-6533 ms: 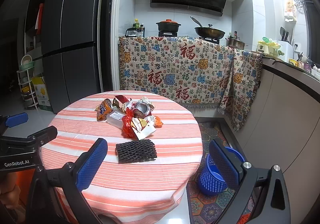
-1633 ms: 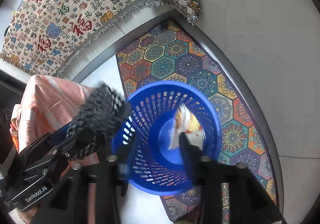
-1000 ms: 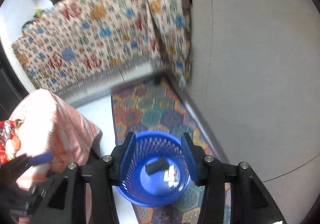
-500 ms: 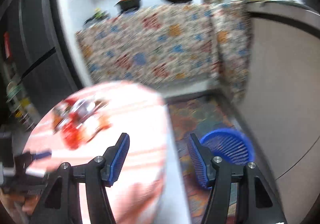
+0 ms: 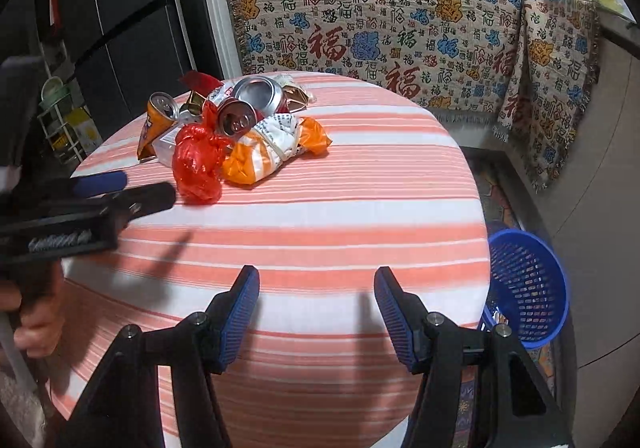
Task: Collect trash
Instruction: 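Move both tools back over the table toward the trash pile, then grasp the red plastic bag with the left tool while the right tool grasps the orange-white snack wrapper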
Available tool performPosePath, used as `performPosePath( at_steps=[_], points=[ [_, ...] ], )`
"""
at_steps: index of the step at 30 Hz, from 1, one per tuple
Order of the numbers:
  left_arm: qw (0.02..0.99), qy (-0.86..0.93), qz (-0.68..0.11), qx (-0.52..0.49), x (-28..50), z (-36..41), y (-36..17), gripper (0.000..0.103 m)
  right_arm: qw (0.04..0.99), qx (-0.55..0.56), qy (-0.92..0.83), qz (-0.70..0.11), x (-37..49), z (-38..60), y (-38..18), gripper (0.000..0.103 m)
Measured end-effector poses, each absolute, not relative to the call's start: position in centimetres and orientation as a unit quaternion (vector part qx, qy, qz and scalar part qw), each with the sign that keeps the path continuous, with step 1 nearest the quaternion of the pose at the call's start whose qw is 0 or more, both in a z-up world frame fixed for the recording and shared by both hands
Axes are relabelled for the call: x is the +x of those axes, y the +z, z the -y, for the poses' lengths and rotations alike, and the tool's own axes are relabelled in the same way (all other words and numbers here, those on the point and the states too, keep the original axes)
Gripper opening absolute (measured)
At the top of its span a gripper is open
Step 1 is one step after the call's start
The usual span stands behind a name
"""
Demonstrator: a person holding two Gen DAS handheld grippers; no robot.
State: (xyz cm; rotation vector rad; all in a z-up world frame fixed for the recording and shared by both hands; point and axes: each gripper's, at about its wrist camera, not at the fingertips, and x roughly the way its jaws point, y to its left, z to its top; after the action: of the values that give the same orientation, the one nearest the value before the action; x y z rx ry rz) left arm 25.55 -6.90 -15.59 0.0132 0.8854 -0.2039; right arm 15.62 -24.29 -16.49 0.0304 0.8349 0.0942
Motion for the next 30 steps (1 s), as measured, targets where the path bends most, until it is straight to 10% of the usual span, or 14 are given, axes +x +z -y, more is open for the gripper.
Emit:
performPosePath(
  at_steps=[3, 5, 7, 23, 25, 30],
  points=[
    [0.893, -0.091, -0.442, -0.01, 27.5, 7.1, -16.6, 0.066, 0.917, 0.018, 0.04, -0.397, 15.8, 24.4, -16.0, 0.061],
    [0.889, -0.096, -0.448, -0.026, 28.0, 7.0, -17.0, 0.03, 0.918, 0.019, 0.043, -0.394, 16.2, 24.3, -15.9, 0.061],
    [0.888, -0.1, -0.447, -0.046, 27.7, 6.2, -16.9, 0.022, 0.918, 0.014, 0.044, -0.394, 16.7, 24.2, -15.7, 0.061],
    [0.891, -0.051, -0.446, -0.059, 19.8, -2.4, -16.7, 0.024, 0.884, 0.109, 0.072, -0.45, 28.2, 17.8, -18.3, 0.061],
    [0.891, -0.055, -0.446, -0.061, 19.7, -2.9, -16.9, 0.029, 0.884, 0.098, 0.055, -0.453, 28.6, 17.5, -18.7, 0.046],
    [0.891, -0.068, -0.443, -0.073, 19.8, -3.9, -16.4, 0.056, 0.88, 0.038, 0.098, -0.463, 26.4, 18.3, -18.0, 0.044]
  ],
)
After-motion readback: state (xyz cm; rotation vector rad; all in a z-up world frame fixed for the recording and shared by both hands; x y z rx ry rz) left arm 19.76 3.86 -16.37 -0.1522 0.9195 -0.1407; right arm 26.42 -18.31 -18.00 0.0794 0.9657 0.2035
